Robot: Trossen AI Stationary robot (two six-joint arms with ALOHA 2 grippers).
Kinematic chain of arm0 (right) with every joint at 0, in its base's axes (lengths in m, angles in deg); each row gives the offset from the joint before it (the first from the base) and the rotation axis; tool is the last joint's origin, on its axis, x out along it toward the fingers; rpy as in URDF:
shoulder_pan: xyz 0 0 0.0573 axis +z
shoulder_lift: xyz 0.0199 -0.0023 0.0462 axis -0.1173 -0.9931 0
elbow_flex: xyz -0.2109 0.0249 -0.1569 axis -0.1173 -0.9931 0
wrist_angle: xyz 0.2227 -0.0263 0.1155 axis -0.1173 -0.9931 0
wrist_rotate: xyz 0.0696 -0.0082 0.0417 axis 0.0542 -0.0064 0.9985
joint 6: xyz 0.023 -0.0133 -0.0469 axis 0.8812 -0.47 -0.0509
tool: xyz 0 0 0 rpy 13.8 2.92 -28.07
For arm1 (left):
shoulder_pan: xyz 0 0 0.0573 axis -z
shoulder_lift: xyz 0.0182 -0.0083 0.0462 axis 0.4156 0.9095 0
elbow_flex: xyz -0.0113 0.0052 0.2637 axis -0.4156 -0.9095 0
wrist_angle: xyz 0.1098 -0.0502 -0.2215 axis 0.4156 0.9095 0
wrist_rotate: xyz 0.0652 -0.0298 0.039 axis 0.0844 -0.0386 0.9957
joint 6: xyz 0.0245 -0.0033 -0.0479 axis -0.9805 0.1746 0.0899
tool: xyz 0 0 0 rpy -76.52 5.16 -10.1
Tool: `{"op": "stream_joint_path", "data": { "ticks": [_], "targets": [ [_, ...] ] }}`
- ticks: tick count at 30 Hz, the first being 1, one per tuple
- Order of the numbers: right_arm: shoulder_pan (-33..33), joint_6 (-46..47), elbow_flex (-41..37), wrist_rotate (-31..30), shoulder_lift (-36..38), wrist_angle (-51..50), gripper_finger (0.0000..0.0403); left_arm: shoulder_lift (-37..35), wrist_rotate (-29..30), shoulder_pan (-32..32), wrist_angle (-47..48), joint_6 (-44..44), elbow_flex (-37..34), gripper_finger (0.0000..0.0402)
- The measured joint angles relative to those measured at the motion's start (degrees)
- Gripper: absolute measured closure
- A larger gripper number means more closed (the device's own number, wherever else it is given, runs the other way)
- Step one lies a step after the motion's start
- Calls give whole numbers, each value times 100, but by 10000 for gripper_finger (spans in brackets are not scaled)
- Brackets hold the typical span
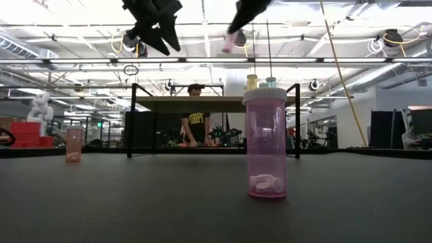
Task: Pick and place medicine bottles onto shelf by color
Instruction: Put the top right pink pill bottle on the shelf
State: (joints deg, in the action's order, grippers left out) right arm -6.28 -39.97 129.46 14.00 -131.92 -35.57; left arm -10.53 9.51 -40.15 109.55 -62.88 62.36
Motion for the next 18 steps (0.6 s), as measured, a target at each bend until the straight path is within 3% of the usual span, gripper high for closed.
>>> {"op": "stream_joint_path", "data": {
  "ticks": [6,12,18],
  "targets": [
    [-770,-270,886,-13,-947,193,282,2,-302,-305,29,-204,0,172],
    [-1551,-553,933,-18,-1517,-135,282,2,-355,-372,218,-175,0,172],
    [-1800,-607,933,4,-1584,-292,282,2,-475,-337,365,-70,0,172]
  ]
}}
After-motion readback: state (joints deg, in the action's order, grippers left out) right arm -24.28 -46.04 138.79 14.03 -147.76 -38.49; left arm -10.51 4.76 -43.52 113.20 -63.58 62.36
